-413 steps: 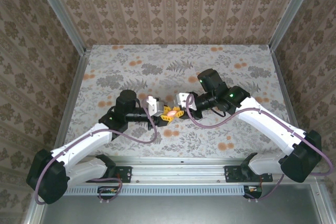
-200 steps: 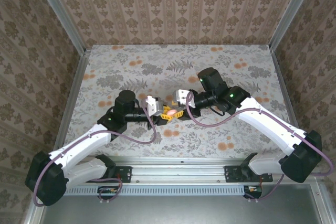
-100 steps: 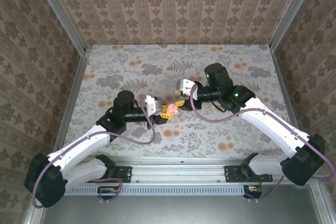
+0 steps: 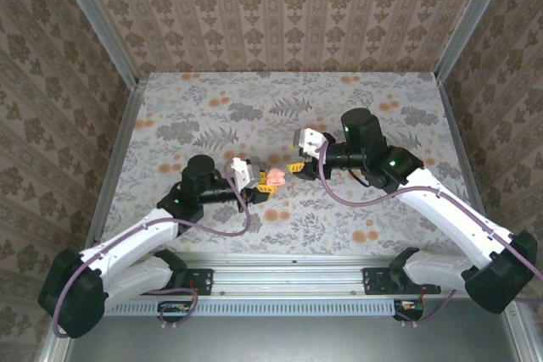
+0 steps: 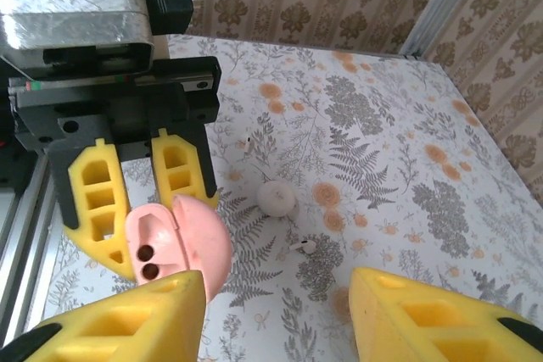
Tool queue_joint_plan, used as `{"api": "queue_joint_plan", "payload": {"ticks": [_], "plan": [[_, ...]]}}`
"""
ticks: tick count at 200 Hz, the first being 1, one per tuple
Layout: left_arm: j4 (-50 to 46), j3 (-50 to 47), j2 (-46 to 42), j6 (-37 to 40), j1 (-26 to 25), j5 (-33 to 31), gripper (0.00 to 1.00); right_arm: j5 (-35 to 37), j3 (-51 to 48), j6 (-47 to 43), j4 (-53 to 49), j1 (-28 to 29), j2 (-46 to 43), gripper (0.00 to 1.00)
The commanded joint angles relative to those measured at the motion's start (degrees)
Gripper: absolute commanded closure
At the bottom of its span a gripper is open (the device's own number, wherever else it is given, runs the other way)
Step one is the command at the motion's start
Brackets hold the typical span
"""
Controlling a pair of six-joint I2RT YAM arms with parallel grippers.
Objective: Insert the wireless bluetooth earbuds into the charging case
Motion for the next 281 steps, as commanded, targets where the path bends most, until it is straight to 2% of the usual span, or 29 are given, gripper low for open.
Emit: {"api": "queue_joint_plan", "payload": {"ticks": [1, 26, 54, 98, 133, 176, 208, 231, 281], "plan": [[6.08, -2.82, -2.28, -4.43, 0.38, -6.64, 0.84, 2.7, -3.46, 6.71, 2.0, -0.09, -2.72, 0.51], [8.9, -6.04, -4.4, -7.84, 0.31, -12.16, 0.84, 4.94, -6.58, 12.41, 3.04, -0.09, -5.89, 0.5], [7.91, -7.96, -7.61, -9.26, 0.31, -17.31, 0.84, 7.02, -7.92, 16.5, 0.36, -0.09, -7.42, 0.51], [3.89, -8.91, -11.87, -9.63, 0.31, -22.31, 0.85, 13.46, -7.42, 32.83, -4.15, -0.01, -6.23, 0.52], [2.87, -9.86, -13.18, -10.07, 0.31, -23.3, 0.84, 18.78, -6.0, 44.22, -10.02, 0.03, -4.52, 0.53], [1.58, -10.17, -14.13, -10.68, 0.32, -24.45, 0.84, 18.73, -4.07, 46.76, -15.5, 0.0, -1.55, 0.55], [0.79, -10.3, -14.13, -10.74, 0.46, -26.94, 0.84, 16.99, -3.37, 37.5, -16.41, -0.01, 0.12, 0.53], [0.64, -10.83, -13.47, -11.7, 1.13, -28.73, 0.84, 17.31, -2.54, 34.91, -16.52, -0.36, 3.18, 0.51], [-2.1, -11.52, -14.48, -14.64, 3.56, -31.52, 0.84, 18.48, 1.31, 50.13, -20.75, -0.27, 16.48, 0.5]]}}
